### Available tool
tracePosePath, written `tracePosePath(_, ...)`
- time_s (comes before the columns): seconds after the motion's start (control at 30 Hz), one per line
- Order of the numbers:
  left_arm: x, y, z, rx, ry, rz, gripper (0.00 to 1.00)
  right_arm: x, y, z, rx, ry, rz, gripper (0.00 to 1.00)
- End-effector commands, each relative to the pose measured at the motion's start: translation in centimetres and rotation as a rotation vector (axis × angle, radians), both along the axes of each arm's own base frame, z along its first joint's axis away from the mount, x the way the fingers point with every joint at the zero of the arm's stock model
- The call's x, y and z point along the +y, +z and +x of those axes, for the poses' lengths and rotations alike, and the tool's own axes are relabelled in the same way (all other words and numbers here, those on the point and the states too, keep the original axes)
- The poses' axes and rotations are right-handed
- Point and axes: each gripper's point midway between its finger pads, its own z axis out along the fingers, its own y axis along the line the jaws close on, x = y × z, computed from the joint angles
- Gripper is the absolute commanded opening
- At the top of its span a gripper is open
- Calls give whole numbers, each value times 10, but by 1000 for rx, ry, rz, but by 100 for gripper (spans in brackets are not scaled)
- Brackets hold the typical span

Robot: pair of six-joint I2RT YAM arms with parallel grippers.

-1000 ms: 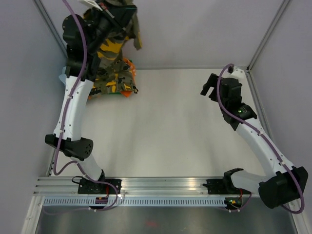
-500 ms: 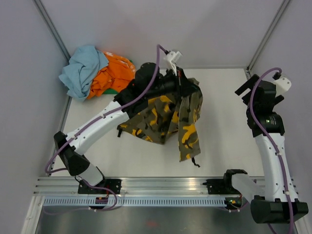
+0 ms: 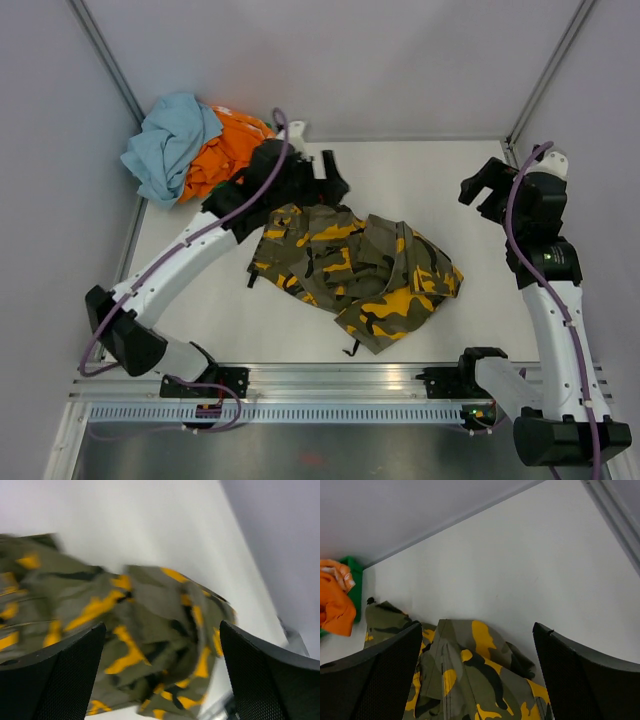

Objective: Fold and stack the trousers
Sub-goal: Move the trousers to the center of the board, then flatten the trousers out

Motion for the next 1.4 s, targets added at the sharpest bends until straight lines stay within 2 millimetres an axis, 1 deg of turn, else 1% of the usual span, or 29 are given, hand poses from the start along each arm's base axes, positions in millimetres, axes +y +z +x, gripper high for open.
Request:
tracePosePath(0.0,100,-37,12,99,298,53,100,44,-3,10,-15,264,33,98)
tracePosePath(0.03,121,-46,20,119,360,49,100,50,-4,11,-16,299,37,98)
tracePosePath(0.07,131,-58,20,137,384,61,100,56,-11,14,1,330,46,98)
tracePosePath(0.1,148,-82,20,180,440,98,100,74,-16,15,2,403,47,98)
tracePosePath(0.17,162,-108,19,227,488,137,100,92,-17,15,-6,465,18,98)
tracePosePath(0.2,169,-120,20,251,518,151,99,118,-18,11,-8,546,-22,98)
tracePosePath(0.23,179,-146,17,307,544,177,99,126,-20,11,-3,543,-64,98)
tracePosePath(0.27,183,-157,16,330,557,184,99,137,-31,11,29,569,-90,98)
tracePosePath(0.3,187,-174,13,355,566,197,98,161,-41,2,59,642,-114,98)
tracePosePath(0.37,195,-193,13,388,599,207,97,177,-68,-2,143,670,-144,98)
tracePosePath(0.4,197,-206,11,402,606,209,97,194,-82,-13,185,724,-161,97)
tracePosePath(0.43,200,-213,10,422,621,203,96,200,-93,-18,212,746,-193,97)
tracePosePath(0.47,206,-229,6,459,638,218,96,210,-111,-25,260,754,-252,96)
tracePosePath(0.53,212,-240,6,483,668,212,95,214,-127,-30,303,737,-315,96)
tracePosePath(0.6,223,-257,3,520,703,233,94,208,-142,-31,360,663,-360,96)
tracePosePath(0.67,228,-266,4,537,726,233,94,197,-151,-30,396,563,-346,97)
tracePosePath(0.73,228,-276,3,562,728,249,94,176,-159,-30,433,452,-382,97)
tracePosePath(0.77,228,-281,3,571,731,252,93,169,-161,-32,447,373,-340,97)
tracePosePath(0.8,230,-288,1,591,743,264,93,152,-167,-37,487,296,-368,97)
tracePosePath(0.93,232,-307,0,640,772,288,91,144,-196,-49,586,242,-363,96)
tracePosePath(1.03,229,-312,4,643,766,286,87,149,-215,-46,603,235,-353,93)
tracePosePath(1.1,226,-318,5,656,761,284,81,155,-221,-38,580,230,-336,84)
tracePosePath(1.13,226,-319,5,661,762,281,79,154,-222,-35,569,217,-334,73)
tracePosePath(1.17,226,-322,5,670,765,282,72,152,-222,-32,563,202,-331,65)
tracePosePath(1.2,226,-323,5,672,772,275,68,150,-222,-29,559,184,-331,47)
tracePosePath(1.23,225,-325,3,679,772,275,63,146,-221,-27,564,171,-338,37)
tracePosePath(1.27,224,-326,3,680,769,270,50,133,-222,-27,586,132,-358,27)
tracePosePath(1.33,221,-326,2,689,753,257,36,118,-212,-25,603,87,-365,0)
tracePosePath(1.37,220,-326,1,690,748,253,18,100,-206,-28,634,44,-388,0)
